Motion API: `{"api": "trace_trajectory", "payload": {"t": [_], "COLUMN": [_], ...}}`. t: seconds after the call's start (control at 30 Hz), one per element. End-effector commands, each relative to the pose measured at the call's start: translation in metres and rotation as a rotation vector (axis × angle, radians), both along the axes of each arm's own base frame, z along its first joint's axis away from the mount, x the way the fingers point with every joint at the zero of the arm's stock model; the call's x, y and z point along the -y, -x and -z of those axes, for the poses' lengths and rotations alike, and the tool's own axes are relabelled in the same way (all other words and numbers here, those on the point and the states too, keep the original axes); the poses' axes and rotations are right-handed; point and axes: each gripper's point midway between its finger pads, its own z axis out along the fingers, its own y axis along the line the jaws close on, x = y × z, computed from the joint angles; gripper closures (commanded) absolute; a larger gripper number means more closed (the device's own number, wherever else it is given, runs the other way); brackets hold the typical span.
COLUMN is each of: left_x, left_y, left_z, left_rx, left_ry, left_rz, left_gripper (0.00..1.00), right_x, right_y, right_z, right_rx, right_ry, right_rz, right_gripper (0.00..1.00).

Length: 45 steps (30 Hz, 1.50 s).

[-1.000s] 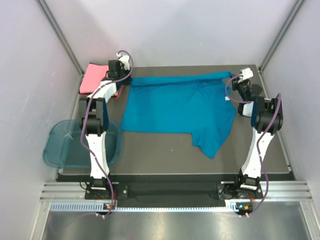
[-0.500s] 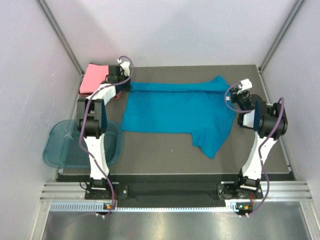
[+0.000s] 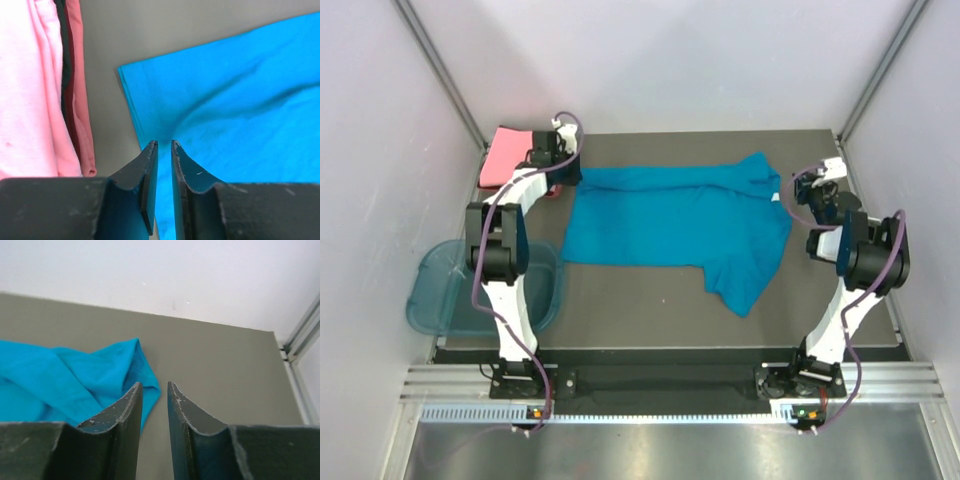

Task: Fold and stack the t-shirts
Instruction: Fold the tshirt

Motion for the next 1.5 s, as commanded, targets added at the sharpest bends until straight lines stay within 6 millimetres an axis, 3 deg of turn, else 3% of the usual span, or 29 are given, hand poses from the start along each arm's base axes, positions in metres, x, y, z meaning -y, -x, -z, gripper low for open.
{"api": "trace_trajectory", "payload": {"t": [0.0, 0.13, 0.17, 0.2, 0.23, 0.27, 0.3, 0.33, 0.37, 0.47, 0.57, 0.77, 0.93, 1.13, 1.33, 1.47], "left_x": [0.000, 0.001, -0.001, -0.004, -0.006, -0.008, -0.010, -0.011, -0.009, 0.002, 0.016, 0.026, 0.056, 0.063, 0.063, 0.061], "left_y": [-0.005, 0.001, 0.005, 0.006, 0.007, 0.011, 0.012, 0.014, 0.018, 0.031, 0.051, 0.089, 0.122, 0.155, 0.167, 0.167], "left_z": [-0.050, -0.051, -0.047, -0.048, -0.049, -0.047, -0.050, -0.051, -0.057, -0.060, -0.063, -0.067, -0.074, -0.069, -0.066, -0.063], "left_rx": [0.077, 0.065, 0.051, 0.050, 0.047, 0.029, 0.029, 0.025, 0.017, -0.009, -0.040, -0.141, -0.223, -0.278, -0.287, -0.290], "left_ry": [0.024, 0.043, 0.036, 0.022, 0.016, 0.009, 0.003, -0.001, 0.027, 0.073, 0.088, 0.123, 0.268, 0.332, 0.338, 0.329], "left_rz": [-0.001, -0.021, -0.033, -0.054, -0.066, -0.076, -0.085, -0.089, -0.117, -0.114, -0.108, -0.130, -0.037, -0.022, -0.028, -0.038], "left_gripper": [0.77, 0.76, 0.76, 0.76, 0.75, 0.75, 0.76, 0.75, 0.75, 0.76, 0.76, 0.76, 0.75, 0.75, 0.75, 0.75], "right_x": [-0.005, -0.014, -0.018, -0.020, -0.020, -0.024, -0.025, -0.019, -0.019, -0.021, -0.016, -0.004, -0.025, -0.032, -0.038, -0.036], "right_y": [0.008, -0.001, -0.006, -0.009, -0.011, -0.017, -0.007, -0.006, -0.006, 0.029, 0.072, 0.134, 0.171, 0.185, 0.197, 0.200], "right_z": [-0.106, -0.108, -0.100, -0.075, -0.063, -0.068, -0.037, -0.031, -0.038, 0.000, 0.029, 0.058, 0.092, 0.109, 0.117, 0.109], "right_rx": [0.299, 0.148, 0.073, -0.085, -0.173, -0.220, -0.400, -0.453, -0.481, -0.762, -0.974, -1.084, -1.171, -1.172, -1.193, -1.177], "right_ry": [-0.137, -0.471, -0.519, -0.573, -0.594, -0.597, -0.631, -0.640, -0.649, -0.719, -0.664, -0.554, -0.508, -0.501, -0.485, -0.477], "right_rz": [-0.032, -0.089, -0.089, -0.052, -0.013, 0.009, 0.086, 0.158, 0.185, 0.330, 0.474, 0.604, 0.572, 0.555, 0.552, 0.563], "right_gripper": [0.73, 0.80, 0.82, 0.82, 0.83, 0.86, 0.88, 0.89, 0.90, 0.90, 0.90, 0.86, 0.81, 0.78, 0.80, 0.80]}}
